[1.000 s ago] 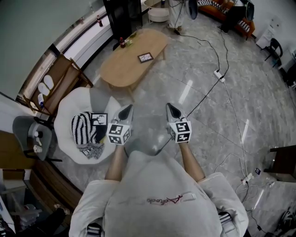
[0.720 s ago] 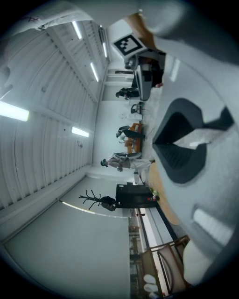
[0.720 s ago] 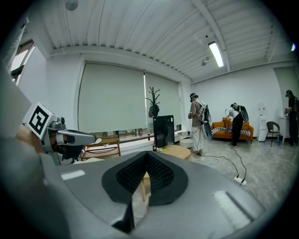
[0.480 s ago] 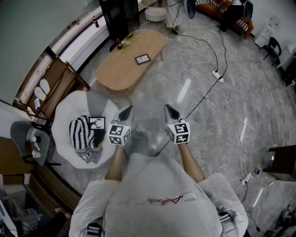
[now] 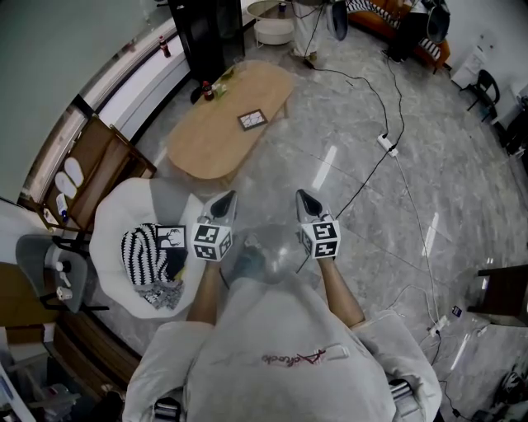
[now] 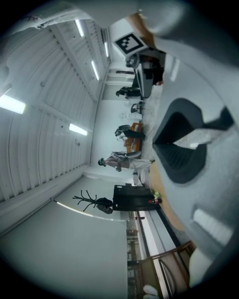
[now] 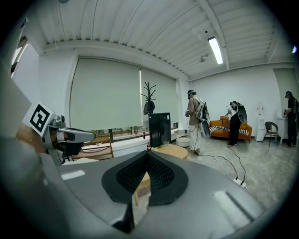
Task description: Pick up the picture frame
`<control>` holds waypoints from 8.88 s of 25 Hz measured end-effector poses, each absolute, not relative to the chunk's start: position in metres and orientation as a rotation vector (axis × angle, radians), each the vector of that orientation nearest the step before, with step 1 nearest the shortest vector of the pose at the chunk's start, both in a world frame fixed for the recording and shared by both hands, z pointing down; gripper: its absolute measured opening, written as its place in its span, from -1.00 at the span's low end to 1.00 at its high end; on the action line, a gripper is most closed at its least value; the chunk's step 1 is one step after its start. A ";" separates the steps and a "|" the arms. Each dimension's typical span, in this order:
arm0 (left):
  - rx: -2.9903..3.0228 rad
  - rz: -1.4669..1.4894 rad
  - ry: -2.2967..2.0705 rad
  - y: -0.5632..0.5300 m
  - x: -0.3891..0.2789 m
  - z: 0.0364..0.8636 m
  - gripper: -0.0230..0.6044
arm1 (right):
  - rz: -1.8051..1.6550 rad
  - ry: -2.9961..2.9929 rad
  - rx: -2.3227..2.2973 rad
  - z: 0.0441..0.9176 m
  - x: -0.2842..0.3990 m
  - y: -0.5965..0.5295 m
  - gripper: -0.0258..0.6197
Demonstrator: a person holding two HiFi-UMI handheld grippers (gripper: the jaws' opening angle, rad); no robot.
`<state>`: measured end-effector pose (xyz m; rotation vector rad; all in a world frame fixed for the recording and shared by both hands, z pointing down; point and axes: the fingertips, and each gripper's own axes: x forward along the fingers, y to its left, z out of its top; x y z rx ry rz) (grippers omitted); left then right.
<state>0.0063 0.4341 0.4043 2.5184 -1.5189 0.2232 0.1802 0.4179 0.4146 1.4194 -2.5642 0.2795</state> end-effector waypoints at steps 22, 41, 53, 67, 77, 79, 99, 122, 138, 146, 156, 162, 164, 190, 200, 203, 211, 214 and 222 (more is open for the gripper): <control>2.452 0.211 -1.524 0.250 -0.093 0.405 -0.93 | 0.310 -2.543 1.327 0.416 0.075 0.231 -0.91; 2.506 0.199 -1.475 0.151 -0.122 0.402 -0.93 | 0.281 -2.526 1.369 0.414 0.043 0.139 -0.91; 2.522 0.208 -1.439 0.153 -0.120 0.408 -0.93 | 0.293 -2.503 1.395 0.422 0.044 0.148 -0.91; 2.536 0.211 -1.419 0.145 -0.116 0.410 -0.93 | 0.295 -2.507 1.414 0.423 0.045 0.144 -0.91; 2.527 0.229 -1.409 0.121 -0.118 0.422 -0.93 | 0.315 -2.502 1.409 0.437 0.041 0.120 -0.91; 2.521 0.234 -1.408 0.112 -0.119 0.425 -0.93 | 0.317 -2.503 1.405 0.438 0.041 0.111 -0.91; 2.498 0.237 -1.429 -0.035 -0.113 0.420 -0.93 | 0.334 -2.497 1.343 0.443 0.047 -0.034 -0.91; 2.363 0.300 -1.549 -0.199 -0.097 0.440 -0.93 | 0.400 -2.530 1.192 0.468 0.071 -0.212 -0.91; 2.286 0.398 -1.556 -0.228 -0.107 0.468 -0.93 | 0.486 -2.507 1.146 0.504 0.075 -0.258 -0.91; 2.265 0.423 -1.497 -0.225 -0.112 0.494 -0.93 | 0.522 -2.467 1.156 0.524 0.069 -0.259 -0.91; 2.235 0.432 -1.435 -0.230 -0.130 0.525 -0.93 | 0.565 -2.402 1.161 0.551 0.052 -0.264 -0.91; 2.219 0.431 -1.422 -0.231 -0.139 0.538 -0.93 | 0.568 -2.398 1.166 0.561 0.041 -0.267 -0.91; 2.218 0.427 -1.421 -0.230 -0.141 0.540 -0.93 | 0.567 -2.394 1.164 0.563 0.039 -0.266 -0.91; 2.067 0.470 -1.328 -0.218 -0.138 0.664 -0.93 | 0.711 -2.287 1.039 0.684 0.029 -0.244 -0.91; 2.001 0.467 -1.309 -0.195 -0.131 0.720 -0.93 | 0.748 -2.256 0.966 0.741 0.031 -0.215 -0.91; 1.982 0.483 -1.285 -0.182 -0.127 0.740 -0.93 | 0.765 -2.240 0.954 0.758 0.034 -0.205 -0.91; 1.949 0.495 -1.266 -0.164 -0.123 0.777 -0.93 | 0.816 -2.199 0.915 0.798 0.038 -0.181 -0.91; 1.937 0.492 -1.262 -0.163 -0.123 0.788 -0.93 | 0.825 -2.195 0.901 0.810 0.036 -0.176 -0.91; 1.916 0.487 -1.257 -0.162 -0.121 0.811 -0.93 | 0.839 -2.181 0.870 0.831 0.035 -0.168 -0.91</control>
